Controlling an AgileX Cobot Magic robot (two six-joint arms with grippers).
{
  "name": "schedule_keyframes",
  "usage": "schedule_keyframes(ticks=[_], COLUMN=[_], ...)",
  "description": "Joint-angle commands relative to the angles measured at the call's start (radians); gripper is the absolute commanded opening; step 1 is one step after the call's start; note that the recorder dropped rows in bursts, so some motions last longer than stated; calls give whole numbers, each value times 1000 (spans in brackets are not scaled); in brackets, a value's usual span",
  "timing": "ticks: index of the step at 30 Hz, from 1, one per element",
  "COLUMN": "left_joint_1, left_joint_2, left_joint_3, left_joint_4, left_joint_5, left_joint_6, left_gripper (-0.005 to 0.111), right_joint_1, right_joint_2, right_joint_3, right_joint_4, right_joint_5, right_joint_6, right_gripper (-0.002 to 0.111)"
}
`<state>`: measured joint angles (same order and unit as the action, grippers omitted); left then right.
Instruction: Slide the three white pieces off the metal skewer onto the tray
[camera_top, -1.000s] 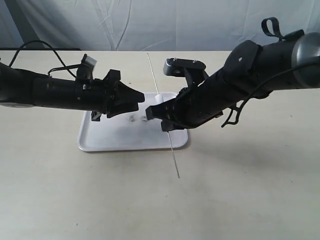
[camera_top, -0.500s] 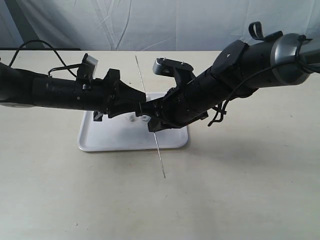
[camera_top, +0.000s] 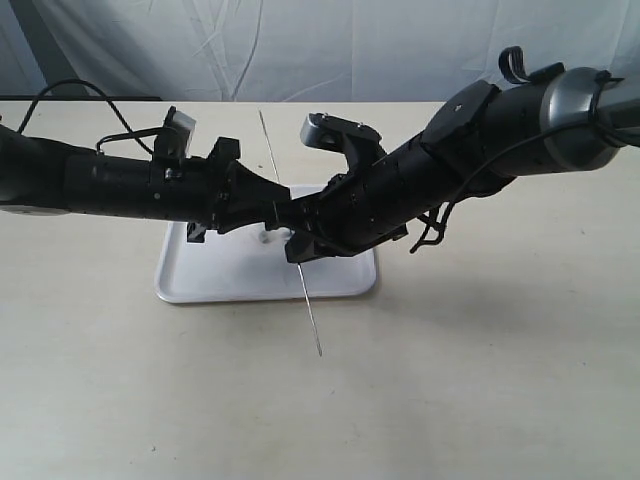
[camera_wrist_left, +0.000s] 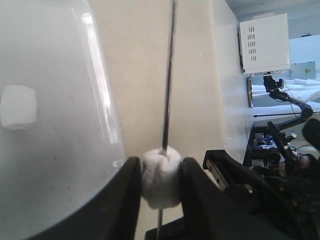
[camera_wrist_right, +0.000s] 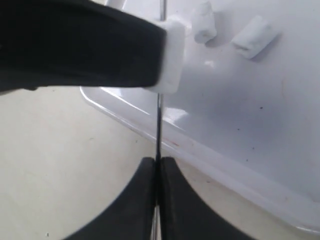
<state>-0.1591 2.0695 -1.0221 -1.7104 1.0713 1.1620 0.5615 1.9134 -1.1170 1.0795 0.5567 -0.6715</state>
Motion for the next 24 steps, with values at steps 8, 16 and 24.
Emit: schedule_keyframes(ticks=[8, 16, 24], left_joint_1=[-2, -2, -2], left_joint_2=[2, 2, 2], left_joint_3=[-4, -4, -4], left_joint_4=[-28, -34, -34], left_joint_5=[0, -20, -47], left_joint_6=[2, 2, 2], left_gripper=[26, 26, 26], right_joint_1=[20, 23, 23], right_joint_2=[-3, -3, -3], right_joint_3=[-6, -6, -6], right_joint_4=[24, 13, -123], right_joint_5=[21, 69, 81], right_joint_6=[-35, -35, 72], right_gripper=[-1, -1, -1])
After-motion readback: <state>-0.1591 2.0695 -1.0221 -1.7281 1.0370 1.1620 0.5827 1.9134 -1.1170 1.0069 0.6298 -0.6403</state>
